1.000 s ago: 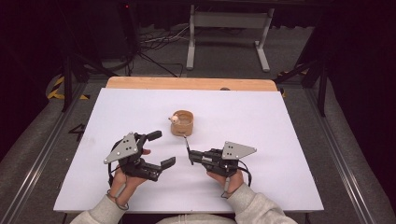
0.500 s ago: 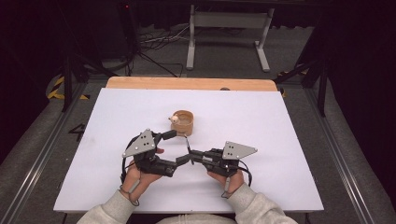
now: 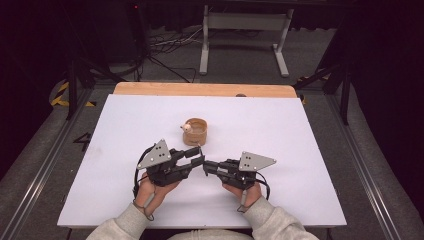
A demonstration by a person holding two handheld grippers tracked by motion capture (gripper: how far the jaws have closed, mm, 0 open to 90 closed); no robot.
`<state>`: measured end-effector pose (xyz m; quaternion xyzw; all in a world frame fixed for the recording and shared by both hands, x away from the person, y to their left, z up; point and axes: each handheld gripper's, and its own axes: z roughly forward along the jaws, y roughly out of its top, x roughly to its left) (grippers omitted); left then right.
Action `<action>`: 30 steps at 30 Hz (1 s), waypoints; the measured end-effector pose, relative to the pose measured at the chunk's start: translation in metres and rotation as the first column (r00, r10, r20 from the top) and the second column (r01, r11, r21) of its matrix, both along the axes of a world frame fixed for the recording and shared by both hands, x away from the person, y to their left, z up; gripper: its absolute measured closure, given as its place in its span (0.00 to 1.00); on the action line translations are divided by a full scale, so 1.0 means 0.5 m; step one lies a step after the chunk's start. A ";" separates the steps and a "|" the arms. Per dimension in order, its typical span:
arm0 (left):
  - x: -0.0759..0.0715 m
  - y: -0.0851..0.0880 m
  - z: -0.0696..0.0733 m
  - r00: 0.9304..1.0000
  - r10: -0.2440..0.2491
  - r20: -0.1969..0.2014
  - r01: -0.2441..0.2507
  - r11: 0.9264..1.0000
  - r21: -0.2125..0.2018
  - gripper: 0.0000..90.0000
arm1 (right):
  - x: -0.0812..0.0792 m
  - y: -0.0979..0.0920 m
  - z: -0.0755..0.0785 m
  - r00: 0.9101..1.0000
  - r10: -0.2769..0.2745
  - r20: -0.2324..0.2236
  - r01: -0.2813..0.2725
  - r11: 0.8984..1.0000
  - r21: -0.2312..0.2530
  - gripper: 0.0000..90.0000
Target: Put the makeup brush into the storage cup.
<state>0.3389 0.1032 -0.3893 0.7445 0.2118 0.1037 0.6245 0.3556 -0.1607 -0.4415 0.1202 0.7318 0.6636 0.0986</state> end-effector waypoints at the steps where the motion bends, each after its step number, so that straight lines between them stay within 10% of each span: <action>1: 0.000 0.000 -0.001 1.000 -0.003 0.002 0.003 1.000 0.001 0.76 | 0.000 0.000 0.000 1.000 0.001 0.000 -0.001 1.000 -0.001 0.93; 23: -0.002 -0.003 -0.002 1.000 -0.030 0.009 0.030 1.000 -0.003 0.92 | -0.001 0.002 0.001 1.000 0.005 0.002 -0.005 1.000 -0.005 0.92; 30: -0.002 0.008 0.006 1.000 -0.017 0.019 0.018 1.000 -0.020 0.92 | -0.006 -0.003 0.013 0.999 -0.029 0.017 0.030 0.999 -0.018 0.53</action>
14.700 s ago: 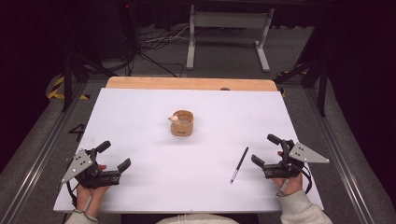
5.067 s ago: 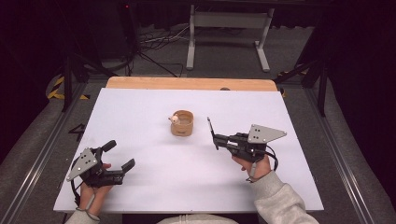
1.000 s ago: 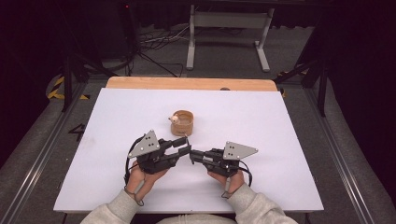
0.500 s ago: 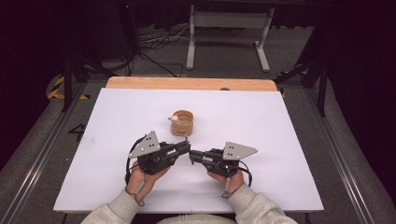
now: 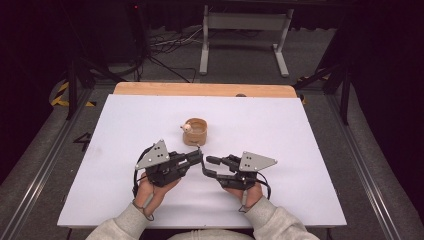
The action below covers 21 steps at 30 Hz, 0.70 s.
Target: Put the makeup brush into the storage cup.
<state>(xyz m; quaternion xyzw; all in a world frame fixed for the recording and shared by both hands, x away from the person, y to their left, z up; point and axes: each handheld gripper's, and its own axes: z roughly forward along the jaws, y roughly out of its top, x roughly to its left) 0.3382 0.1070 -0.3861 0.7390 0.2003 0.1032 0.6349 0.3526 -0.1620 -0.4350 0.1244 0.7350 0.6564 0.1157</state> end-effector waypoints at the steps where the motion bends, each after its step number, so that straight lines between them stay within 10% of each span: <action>1: 0.001 0.002 0.002 1.000 0.002 0.003 -0.002 1.000 0.002 0.92 | -0.001 -0.002 0.004 1.000 -0.002 0.004 0.002 1.000 -0.008 0.50; 8: -0.001 0.011 0.011 1.000 0.022 0.014 -0.022 1.000 -0.002 0.92 | -0.006 -0.020 0.021 0.992 -0.122 -0.014 0.122 0.992 -0.031 0.04; 21: 0.014 0.017 0.046 0.998 0.036 0.057 -0.035 0.999 -0.015 0.92 | -0.016 -0.077 0.043 0.988 -0.144 -0.053 0.144 0.990 -0.008 0.01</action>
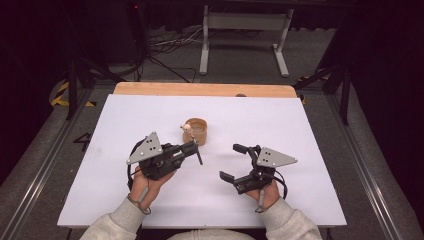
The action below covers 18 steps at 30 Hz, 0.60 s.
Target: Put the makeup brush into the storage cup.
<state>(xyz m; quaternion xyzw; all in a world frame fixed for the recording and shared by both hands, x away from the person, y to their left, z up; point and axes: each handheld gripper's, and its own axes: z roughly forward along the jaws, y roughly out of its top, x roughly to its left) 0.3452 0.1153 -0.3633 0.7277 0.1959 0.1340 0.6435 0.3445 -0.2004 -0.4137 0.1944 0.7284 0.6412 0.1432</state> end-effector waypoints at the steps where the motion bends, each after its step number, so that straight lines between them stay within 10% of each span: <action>1: 0.003 -0.001 0.003 1.000 0.003 0.002 -0.003 1.000 0.002 0.92 | -0.001 -0.003 0.000 1.000 -0.007 -0.001 0.007 1.000 -0.003 0.01; 18: 0.074 -0.001 0.031 0.998 0.067 -0.001 -0.067 0.998 0.019 0.92 | -0.007 -0.039 -0.001 0.999 -0.054 0.001 0.054 0.998 -0.016 0.00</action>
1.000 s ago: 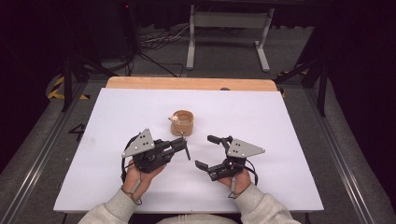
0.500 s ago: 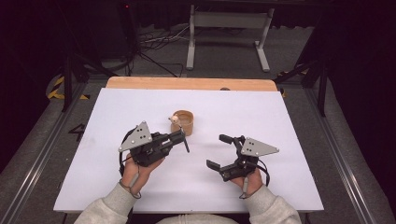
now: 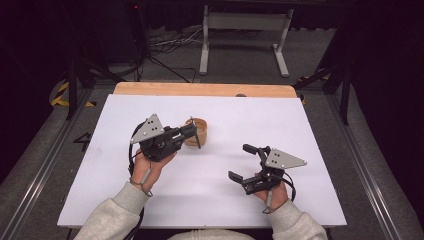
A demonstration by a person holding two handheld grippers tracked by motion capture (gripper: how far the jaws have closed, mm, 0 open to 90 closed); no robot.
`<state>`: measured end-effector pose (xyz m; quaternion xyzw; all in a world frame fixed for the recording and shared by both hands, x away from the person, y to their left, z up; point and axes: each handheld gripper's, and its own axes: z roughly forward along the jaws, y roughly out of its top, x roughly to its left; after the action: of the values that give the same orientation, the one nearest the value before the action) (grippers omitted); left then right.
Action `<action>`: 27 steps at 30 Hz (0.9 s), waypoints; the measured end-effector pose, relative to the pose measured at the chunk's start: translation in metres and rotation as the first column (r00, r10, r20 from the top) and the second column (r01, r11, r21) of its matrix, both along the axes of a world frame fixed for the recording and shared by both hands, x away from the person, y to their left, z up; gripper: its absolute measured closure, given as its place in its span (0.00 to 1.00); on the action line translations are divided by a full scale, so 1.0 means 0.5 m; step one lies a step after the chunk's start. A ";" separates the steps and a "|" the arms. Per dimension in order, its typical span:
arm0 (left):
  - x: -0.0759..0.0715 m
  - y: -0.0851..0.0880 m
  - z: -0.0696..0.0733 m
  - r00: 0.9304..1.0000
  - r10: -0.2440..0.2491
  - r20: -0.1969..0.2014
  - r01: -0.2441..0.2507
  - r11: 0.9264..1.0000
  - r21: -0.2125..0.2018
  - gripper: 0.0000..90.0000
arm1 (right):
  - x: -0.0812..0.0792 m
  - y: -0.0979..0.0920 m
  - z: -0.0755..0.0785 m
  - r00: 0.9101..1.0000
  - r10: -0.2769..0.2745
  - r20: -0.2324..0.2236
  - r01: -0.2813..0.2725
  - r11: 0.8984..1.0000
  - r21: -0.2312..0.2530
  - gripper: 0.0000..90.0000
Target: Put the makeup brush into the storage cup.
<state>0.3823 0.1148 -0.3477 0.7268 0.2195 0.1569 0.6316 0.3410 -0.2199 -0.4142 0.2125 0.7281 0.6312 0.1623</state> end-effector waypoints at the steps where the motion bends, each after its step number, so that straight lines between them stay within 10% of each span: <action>1: 0.005 -0.001 0.001 1.000 0.008 -0.002 -0.008 1.000 0.000 0.92 | 0.001 0.001 -0.001 1.000 0.002 -0.003 -0.002 1.000 0.001 0.00; 27: 0.090 -0.030 0.025 0.985 0.173 -0.005 -0.173 0.984 0.036 0.92 | 0.002 0.001 0.000 1.000 0.007 -0.001 -0.007 1.000 0.007 0.00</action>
<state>0.4272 0.0999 -0.3351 0.7166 0.2817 0.2120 0.6018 0.3418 -0.2192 -0.4141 0.2107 0.7268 0.6341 0.1590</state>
